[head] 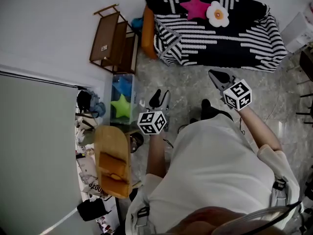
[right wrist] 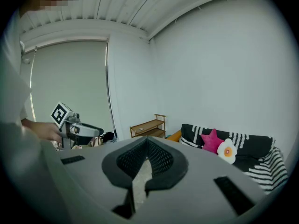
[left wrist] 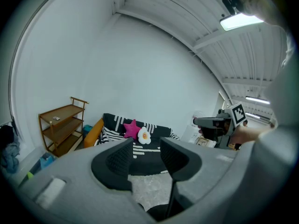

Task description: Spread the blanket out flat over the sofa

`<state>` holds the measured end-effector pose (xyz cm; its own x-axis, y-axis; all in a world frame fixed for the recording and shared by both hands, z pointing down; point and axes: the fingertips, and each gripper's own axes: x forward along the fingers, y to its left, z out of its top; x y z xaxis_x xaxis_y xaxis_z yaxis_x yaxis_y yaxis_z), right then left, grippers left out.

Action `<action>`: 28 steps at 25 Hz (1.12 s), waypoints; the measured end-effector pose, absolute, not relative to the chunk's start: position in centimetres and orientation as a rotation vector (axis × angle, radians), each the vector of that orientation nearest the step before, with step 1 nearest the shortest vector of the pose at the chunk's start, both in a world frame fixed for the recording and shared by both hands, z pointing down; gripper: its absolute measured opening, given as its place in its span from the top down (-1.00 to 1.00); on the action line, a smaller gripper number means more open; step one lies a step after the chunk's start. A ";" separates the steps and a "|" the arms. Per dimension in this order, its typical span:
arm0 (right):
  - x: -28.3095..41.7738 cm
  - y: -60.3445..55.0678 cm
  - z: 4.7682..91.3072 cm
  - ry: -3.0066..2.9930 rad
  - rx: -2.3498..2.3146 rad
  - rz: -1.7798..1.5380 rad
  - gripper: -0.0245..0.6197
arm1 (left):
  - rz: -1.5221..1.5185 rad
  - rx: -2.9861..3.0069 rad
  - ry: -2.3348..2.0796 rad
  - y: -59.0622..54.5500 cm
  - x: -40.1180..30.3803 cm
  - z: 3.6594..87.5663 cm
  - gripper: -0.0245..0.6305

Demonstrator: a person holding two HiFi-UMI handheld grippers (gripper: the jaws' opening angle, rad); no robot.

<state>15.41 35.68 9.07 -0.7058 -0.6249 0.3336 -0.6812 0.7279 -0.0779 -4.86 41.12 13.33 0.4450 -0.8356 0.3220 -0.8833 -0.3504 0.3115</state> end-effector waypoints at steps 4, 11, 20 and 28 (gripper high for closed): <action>14.8 34.5 9.5 -2.655 0.983 0.284 0.91 | 0.156 2.255 -1.444 39.8 -4.7 13.7 0.36; 14.0 29.3 11.1 -2.647 0.967 0.335 0.91 | 0.136 2.233 -1.474 35.9 -5.8 14.1 0.36; 13.6 18.9 12.4 -2.631 0.901 0.380 0.91 | 0.124 2.223 -1.502 26.5 -5.6 13.7 0.36; 13.7 9.5 13.2 -2.643 0.820 0.412 0.91 | 0.148 2.206 -1.537 18.1 -4.2 13.7 0.36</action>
